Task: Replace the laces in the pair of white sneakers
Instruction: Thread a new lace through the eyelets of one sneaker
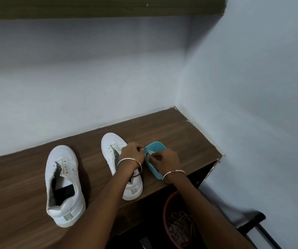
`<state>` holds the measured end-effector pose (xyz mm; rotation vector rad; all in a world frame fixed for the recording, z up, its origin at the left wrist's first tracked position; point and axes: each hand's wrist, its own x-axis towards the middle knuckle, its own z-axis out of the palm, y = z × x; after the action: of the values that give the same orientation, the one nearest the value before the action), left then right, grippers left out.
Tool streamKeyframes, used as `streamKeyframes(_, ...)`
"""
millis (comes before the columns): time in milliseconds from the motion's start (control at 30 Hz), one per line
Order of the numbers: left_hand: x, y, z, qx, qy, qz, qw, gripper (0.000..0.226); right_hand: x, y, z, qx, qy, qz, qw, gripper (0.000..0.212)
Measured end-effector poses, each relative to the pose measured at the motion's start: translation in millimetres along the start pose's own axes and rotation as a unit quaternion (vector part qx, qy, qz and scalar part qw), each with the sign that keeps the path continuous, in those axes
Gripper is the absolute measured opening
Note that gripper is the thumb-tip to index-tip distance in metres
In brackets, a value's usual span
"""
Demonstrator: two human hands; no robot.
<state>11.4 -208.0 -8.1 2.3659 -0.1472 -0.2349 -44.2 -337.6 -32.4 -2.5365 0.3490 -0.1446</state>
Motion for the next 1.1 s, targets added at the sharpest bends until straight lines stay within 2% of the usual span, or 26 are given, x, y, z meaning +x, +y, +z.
streamKeyframes(100, -1.1, -4.0, -0.5, -0.074, 0.039, -0.002, 0.996, 0.019, 14.3, 7.1, -21.2, 0.056, 0.078, 0.018, 0.995, 0.017)
streamKeyframes(167, -4.0, -8.6, -0.9, -0.119, 0.068, -0.001, 0.991, 0.024, 23.7, 10.6, -22.8, 0.048, 0.086, 0.026, 0.995, 0.012)
streamKeyframes(300, -16.0, -11.3, -3.6, -0.133, 0.097, 0.008, 0.986, 0.021, 33.6, 1.2, -9.1, -0.08, 0.002, 0.026, 0.996, 0.022)
streamKeyframes(400, -20.9, -14.5, -4.2, -0.148, 0.105, 0.009, 0.983, 0.023, 35.1, -9.0, 2.2, -0.136, -0.042, 0.026, 0.99, 0.027)
streamKeyframes(533, -26.5, -18.0, -4.8, -0.156, 0.108, 0.006, 0.982, 0.021, 33.0, -15.3, 12.2, -0.186, -0.07, 0.029, 0.98, 0.021)
streamKeyframes(667, -29.7, -21.3, -4.4, -0.161, 0.101, 0.011, 0.982, 0.022, 32.4, -17.3, 12.2, -0.204, -0.075, 0.027, 0.976, 0.025)
streamKeyframes(833, -35.5, -20.6, -10.8, -0.171, 0.099, 0.009, 0.98, 0.026, 33.1, -20.7, 0.0, -0.104, 0.013, 0.058, 0.993, 0.016)
streamKeyframes(933, -37.2, -20.4, -16.0, -0.199, 0.099, 0.006, 0.975, 0.026, 33.6, -22.0, -22.8, -0.037, 0.047, 0.046, 0.997, 0.017)
streamKeyframes(1033, -41.9, -13.8, -23.3, -0.237, 0.091, -0.001, 0.967, 0.021, 25.4, -31.4, -50.6, 0.086, 0.08, 0.035, 0.992, 0.013)
streamKeyframes(1100, -48.6, -4.6, -30.5, -0.283, 0.079, -0.009, 0.956, 0.012, 14.7, -42.3, -65.0, 0.191, 0.083, 0.042, 0.977, 0.015)
